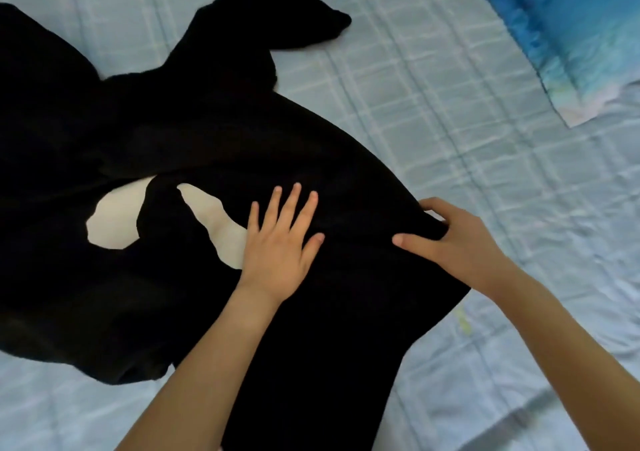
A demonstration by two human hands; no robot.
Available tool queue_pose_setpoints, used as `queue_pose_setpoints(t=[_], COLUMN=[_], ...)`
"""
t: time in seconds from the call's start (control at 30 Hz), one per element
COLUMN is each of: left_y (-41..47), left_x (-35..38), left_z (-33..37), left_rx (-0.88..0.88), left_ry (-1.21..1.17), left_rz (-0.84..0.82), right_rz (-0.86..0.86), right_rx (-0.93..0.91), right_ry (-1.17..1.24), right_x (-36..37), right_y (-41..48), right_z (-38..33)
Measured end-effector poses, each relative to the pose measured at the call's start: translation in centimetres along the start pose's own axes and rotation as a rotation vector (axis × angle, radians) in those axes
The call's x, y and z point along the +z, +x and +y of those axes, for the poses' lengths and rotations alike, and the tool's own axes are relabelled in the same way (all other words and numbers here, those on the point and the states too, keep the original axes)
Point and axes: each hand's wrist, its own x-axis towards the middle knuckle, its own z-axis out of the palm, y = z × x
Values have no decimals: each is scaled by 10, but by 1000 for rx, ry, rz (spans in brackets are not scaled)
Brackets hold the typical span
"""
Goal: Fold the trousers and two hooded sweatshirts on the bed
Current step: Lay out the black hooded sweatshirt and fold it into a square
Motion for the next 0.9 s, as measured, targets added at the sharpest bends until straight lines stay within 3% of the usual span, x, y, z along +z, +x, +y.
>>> queue_pose_setpoints(t=[0.17,0.3,0.37,0.53,0.67,0.8,0.9], left_y=[-73,-128,-120,-119,-124,-164,-210], left_x=[-21,18,30,33,24,10,12], left_z=[32,30,25,30,37,64,96], left_rx=[-6,33,41,20,-15,-268,-733], left_ry=[-88,-9,12,12,-69,-259,-389], left_rz=[24,-36,-19,19,48,298,475], right_rz=[143,382,447,310,224,160,213], right_rx=[74,-110,-166,-110,-211,-291,-391], right_ry=[-194,-465,-464,-722,-648,-543,-703], right_x=[-5,9,12,56,44,21,3], right_y=[-24,-47,-42,-32,-39,-46,-39], right_z=[10,13,14,53,59,65,67])
